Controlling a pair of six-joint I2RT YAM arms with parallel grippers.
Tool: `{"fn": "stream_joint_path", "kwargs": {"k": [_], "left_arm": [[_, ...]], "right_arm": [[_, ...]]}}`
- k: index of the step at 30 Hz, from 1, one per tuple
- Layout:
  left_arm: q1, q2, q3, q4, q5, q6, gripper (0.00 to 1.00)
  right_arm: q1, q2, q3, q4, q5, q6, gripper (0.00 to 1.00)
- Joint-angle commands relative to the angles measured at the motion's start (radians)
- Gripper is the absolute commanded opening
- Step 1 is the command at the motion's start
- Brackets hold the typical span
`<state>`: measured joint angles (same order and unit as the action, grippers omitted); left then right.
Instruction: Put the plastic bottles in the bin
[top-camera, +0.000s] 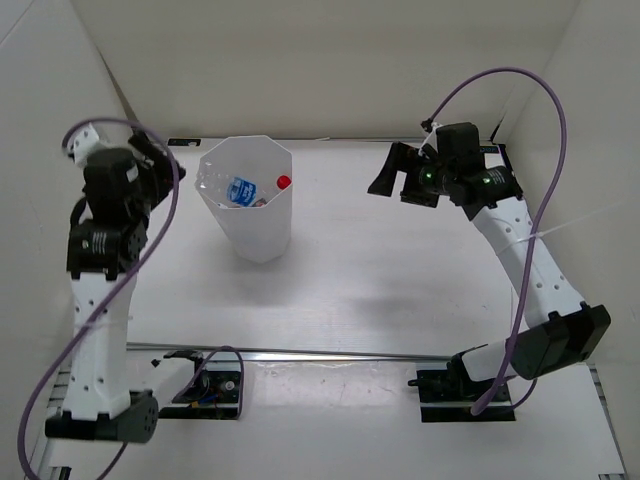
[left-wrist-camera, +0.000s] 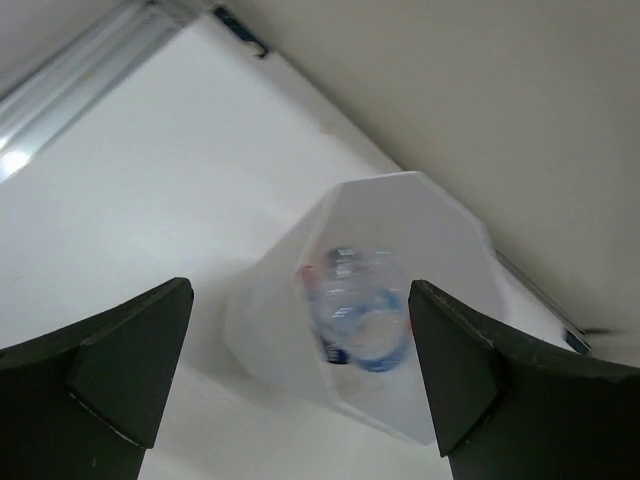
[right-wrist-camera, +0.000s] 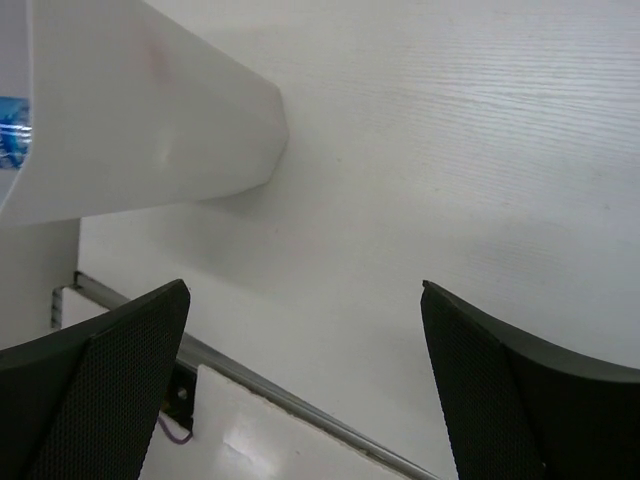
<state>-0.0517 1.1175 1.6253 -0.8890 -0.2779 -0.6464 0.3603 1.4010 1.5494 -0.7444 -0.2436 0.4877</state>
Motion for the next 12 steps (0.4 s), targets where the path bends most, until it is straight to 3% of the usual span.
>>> {"fn": "stream_joint_path", "kwargs": {"k": [1,2,6,12], "left_arm": [[-0.01,-0.159,-0.213,-0.031,-0.267,-0.061,1.0],[-0.01,-0.204,-0.34,-0.031,-0.309,-0.08,1.0],[-0.01,-0.407,-0.597,-0.001,-0.47,-0.142,1.0],[-0.01,-0.532,-0.749,0.067,-0.638,-0.102,1.0]], "right_arm": [[-0.003,-0.072,0.055,-0.047,0.152,-0.052,1.0],[-0.003,-0.085,0.055,-0.056,0.196,-0.066,1.0],[-0.003,-0.16,0.014,-0.113,0.389,-0.089,1.0],[-0.003,-0.214,-0.038,-0.203,0.61,-0.077,1.0]]}}
